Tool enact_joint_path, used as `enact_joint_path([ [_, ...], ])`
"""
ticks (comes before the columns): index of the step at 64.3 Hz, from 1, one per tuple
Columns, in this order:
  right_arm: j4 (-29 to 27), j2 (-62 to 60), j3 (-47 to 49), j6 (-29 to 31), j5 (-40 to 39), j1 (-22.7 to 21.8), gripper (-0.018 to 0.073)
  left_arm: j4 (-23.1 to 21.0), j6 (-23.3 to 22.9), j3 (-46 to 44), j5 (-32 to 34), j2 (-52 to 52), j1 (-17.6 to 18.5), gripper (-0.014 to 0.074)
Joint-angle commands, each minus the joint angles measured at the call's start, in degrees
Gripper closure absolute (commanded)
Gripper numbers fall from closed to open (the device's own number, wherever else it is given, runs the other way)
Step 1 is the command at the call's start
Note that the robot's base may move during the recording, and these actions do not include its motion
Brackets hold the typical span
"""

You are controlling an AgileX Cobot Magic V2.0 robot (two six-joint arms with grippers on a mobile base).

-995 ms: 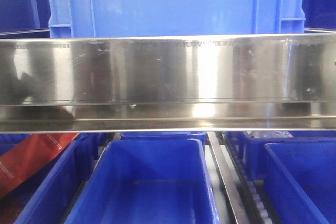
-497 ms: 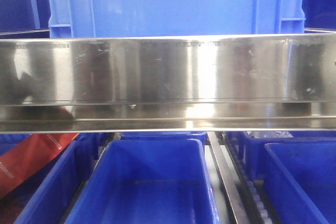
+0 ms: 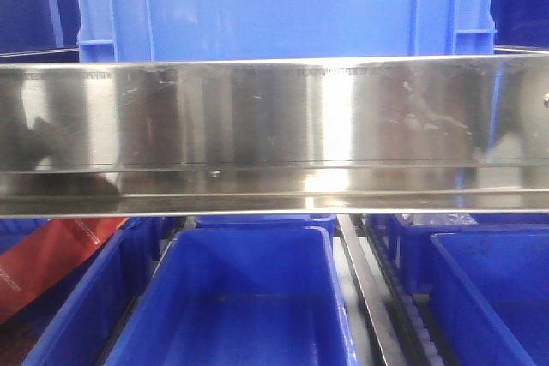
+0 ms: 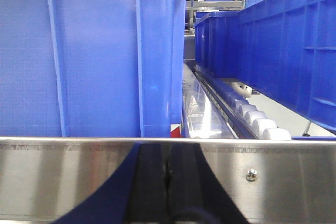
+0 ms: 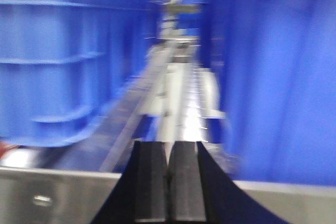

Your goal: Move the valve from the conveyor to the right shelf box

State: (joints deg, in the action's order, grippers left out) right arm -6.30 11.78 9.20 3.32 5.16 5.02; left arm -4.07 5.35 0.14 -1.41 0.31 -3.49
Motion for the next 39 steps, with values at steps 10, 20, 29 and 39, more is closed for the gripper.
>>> enact_joint_path([
  [10, -0.9, -9.6, -7.0, 3.1, -0.5, -3.8, 0.0722, 0.0, -0.1, -0.1, 1.1, -0.3, -0.1, 0.0707],
  [20, -1.3, -11.8, -9.2, 4.7, -2.0, -3.8, 0.0722, 0.0, -0.1, -0.1, 1.1, -0.3, -0.1, 0.0707],
  [29, -1.3, -11.8, -9.2, 4.7, -0.1, -3.8, 0.0722, 0.0, -0.1, -0.1, 1.1, -0.3, -0.1, 0.0707],
  [39, -1.3, -11.8, -9.2, 4.7, -0.4, -3.8, 0.0722, 0.0, -0.1, -0.1, 1.1, -0.3, -0.1, 0.0707],
])
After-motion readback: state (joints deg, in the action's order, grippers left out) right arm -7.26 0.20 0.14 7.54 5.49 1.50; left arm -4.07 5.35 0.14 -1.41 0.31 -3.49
